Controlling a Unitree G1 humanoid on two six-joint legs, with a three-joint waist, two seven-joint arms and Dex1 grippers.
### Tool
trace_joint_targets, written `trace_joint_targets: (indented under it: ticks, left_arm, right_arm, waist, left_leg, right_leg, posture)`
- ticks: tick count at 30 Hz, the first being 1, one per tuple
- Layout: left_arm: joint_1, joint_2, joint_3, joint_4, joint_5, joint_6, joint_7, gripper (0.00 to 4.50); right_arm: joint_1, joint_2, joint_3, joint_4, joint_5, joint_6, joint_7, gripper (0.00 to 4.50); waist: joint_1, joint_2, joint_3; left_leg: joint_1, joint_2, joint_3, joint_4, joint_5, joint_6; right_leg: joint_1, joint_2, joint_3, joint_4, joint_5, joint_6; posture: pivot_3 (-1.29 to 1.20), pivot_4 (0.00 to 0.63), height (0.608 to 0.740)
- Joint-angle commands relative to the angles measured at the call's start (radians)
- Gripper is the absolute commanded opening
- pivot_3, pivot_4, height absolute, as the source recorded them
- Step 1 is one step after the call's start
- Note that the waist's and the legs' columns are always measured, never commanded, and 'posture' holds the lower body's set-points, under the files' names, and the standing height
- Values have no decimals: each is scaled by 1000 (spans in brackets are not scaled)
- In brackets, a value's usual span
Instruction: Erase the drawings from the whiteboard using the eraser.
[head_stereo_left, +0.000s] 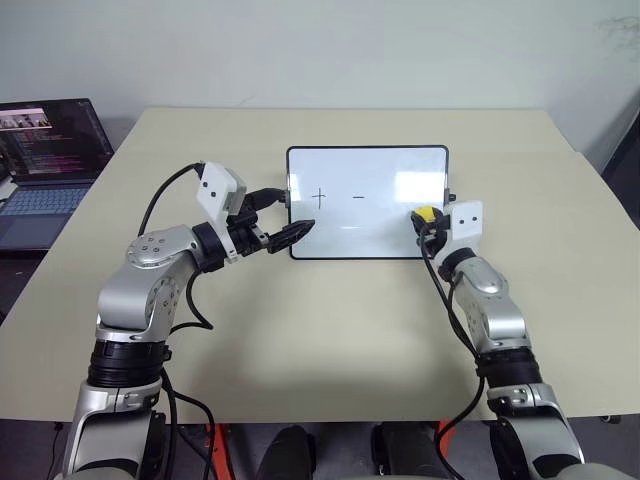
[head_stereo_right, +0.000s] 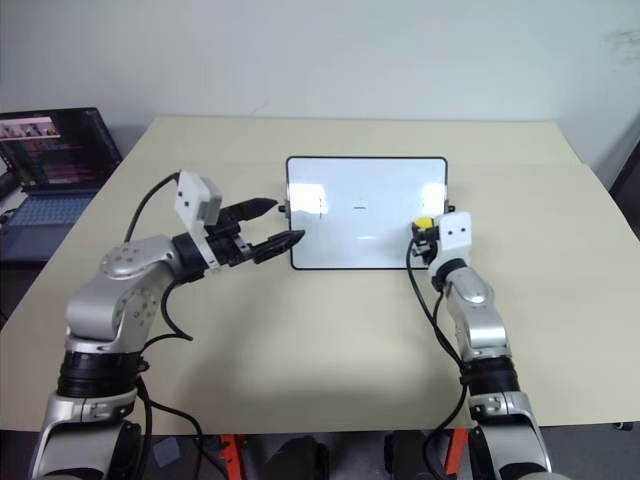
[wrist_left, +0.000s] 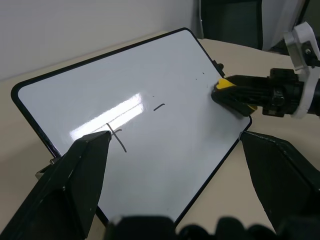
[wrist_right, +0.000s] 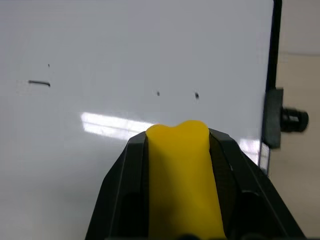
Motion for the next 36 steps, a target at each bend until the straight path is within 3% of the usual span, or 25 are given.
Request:
trace_joint_targets:
  ticks: [1,5,12,20,29,36]
  left_arm:
    - [-3,5,22,-39,-14,-7,-2,4500]
    - [-5,-1,16,-36,-15,-8,-1,4500]
    - [-23,-6,9,-16,-9,-14,-11,4500]
    - [-27,-9,8,-15,-6,-14,-16,4500]
    - [-18,-4,15,-35,-8,-5,-14,4500]
    - [0,2,25,-57,-13,2,-8,4500]
  right_arm:
    - [51,-17,-11,-82,12,68,-1,1290]
    - [34,-17,-23,-138,21,103,-13,1290]
    - [-170,0,-35,-148,41,83,-43,1290]
    - [-330,42,-26,-3,31,-2,-72,1290]
    - [-348,66,-17,299,2,-164,-63,1290]
    - [-258,66,-15,284,-4,-171,-50,1290]
  waist:
    - [0,0,0]
    - [-2,0,0]
    - [-3,1,1]
    - [-1,1,1]
    - [-2,1,1]
    - [-2,1,1]
  left_leg:
    - [0,0,0,0,0,0]
    - [0,0,0,0,0,0]
    - [-1,0,1,-1,0,0]
    - [-4,0,1,-1,0,0]
    - [-4,0,2,-1,0,0]
    - [-4,0,2,-1,0,0]
  right_leg:
    - [0,0,0,0,0,0]
    - [0,0,0,0,0,0]
    - [-2,0,0,0,0,0]
    - [-4,0,0,-2,0,0]
    - [-5,0,1,-1,0,0]
    - [-6,0,1,0,0,0]
  posture:
    - [0,150,740]
    - [0,150,740]
    - [0,150,740]
    - [0,150,740]
    - [0,150,740]
    - [0,150,740]
